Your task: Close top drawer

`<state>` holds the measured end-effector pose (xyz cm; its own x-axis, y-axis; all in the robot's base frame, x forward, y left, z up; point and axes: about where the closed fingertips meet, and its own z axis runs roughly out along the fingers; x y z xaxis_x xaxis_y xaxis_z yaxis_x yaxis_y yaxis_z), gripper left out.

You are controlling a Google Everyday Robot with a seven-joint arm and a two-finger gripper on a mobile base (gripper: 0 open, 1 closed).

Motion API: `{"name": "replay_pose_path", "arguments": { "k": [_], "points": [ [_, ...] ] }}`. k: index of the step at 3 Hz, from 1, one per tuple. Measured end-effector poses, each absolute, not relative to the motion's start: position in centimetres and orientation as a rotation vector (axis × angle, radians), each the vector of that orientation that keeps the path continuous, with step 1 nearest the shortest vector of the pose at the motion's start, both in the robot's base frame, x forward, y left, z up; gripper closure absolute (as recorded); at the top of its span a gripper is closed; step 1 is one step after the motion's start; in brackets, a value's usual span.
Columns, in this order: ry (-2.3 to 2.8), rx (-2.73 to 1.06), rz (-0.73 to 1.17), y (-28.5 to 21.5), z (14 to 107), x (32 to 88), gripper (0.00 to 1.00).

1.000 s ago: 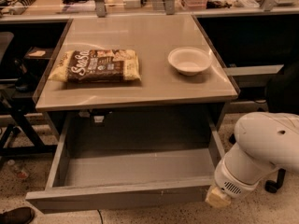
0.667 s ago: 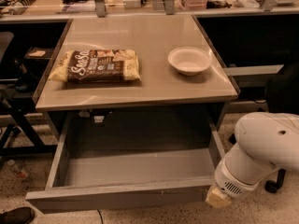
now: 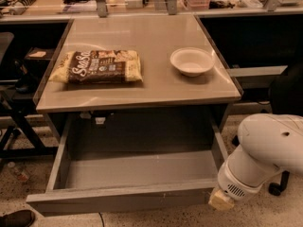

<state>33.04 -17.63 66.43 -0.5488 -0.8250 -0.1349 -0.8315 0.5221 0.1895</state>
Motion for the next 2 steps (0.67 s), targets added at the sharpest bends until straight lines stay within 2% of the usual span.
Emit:
{"name": "replay_pose_path", "arguments": {
  "k": [1, 2],
  "points": [
    [2.716, -1.478, 0.362, -17.63, 66.43, 33.04, 0.12],
    [2.716, -1.478, 0.362, -17.63, 66.43, 33.04, 0.00]
  ]
}}
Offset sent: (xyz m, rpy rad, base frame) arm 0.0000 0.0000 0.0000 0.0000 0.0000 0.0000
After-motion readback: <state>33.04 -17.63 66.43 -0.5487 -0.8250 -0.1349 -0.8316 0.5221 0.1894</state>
